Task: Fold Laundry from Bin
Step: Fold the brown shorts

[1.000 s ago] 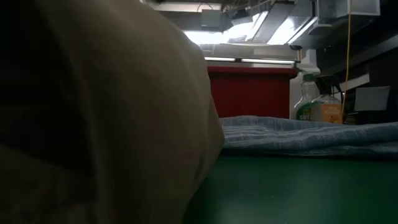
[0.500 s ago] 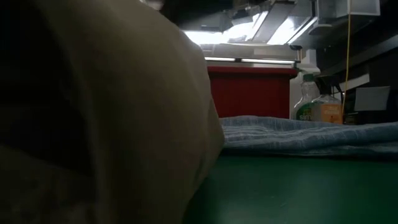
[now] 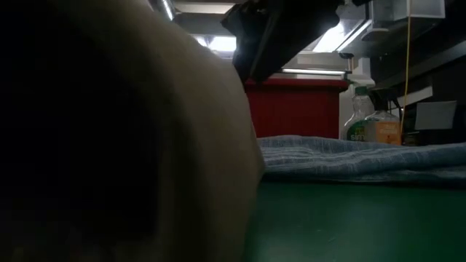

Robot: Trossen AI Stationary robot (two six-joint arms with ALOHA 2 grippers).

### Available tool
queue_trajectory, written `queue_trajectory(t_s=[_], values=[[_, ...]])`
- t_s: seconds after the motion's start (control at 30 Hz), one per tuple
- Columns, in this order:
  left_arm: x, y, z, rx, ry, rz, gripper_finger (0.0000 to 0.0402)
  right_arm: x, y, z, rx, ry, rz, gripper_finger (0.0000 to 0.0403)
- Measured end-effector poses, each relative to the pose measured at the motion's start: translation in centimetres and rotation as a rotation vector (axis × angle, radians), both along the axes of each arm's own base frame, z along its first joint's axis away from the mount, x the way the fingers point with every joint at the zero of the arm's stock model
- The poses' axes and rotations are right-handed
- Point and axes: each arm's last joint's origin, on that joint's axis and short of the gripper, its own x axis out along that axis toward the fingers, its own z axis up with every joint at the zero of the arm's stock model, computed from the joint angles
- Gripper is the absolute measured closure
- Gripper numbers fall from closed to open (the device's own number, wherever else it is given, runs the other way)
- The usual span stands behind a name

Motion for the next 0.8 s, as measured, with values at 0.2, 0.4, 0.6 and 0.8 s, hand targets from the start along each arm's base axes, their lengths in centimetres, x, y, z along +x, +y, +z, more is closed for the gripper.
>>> queue_trajectory(t_s=[0.2,0.4,0.6,0.8], values=[[-2.3,-1.9,-0.4,-0.044,0.168,-0.017,0.0391,0.0,0.0,0.0,-0.001,0.000,0.000,0.0215],[-3.7,-3.9,0.4,-0.222,0.303,-0.008,0.0400,0.0,0.0,0.0,-0.001,0.000,0.000,0.0215],[-3.9,-5.6,2.9,-0.472,0.205,-0.070,0.0401,0.0,0.0,0.0,-0.001,-0.002,0.000,0.0215],[-2.2,-4.4,3.0,-0.356,-0.080,0.015,0.0401,0.6,0.3,0.4,0.028,-0.075,0.000,0.0215]])
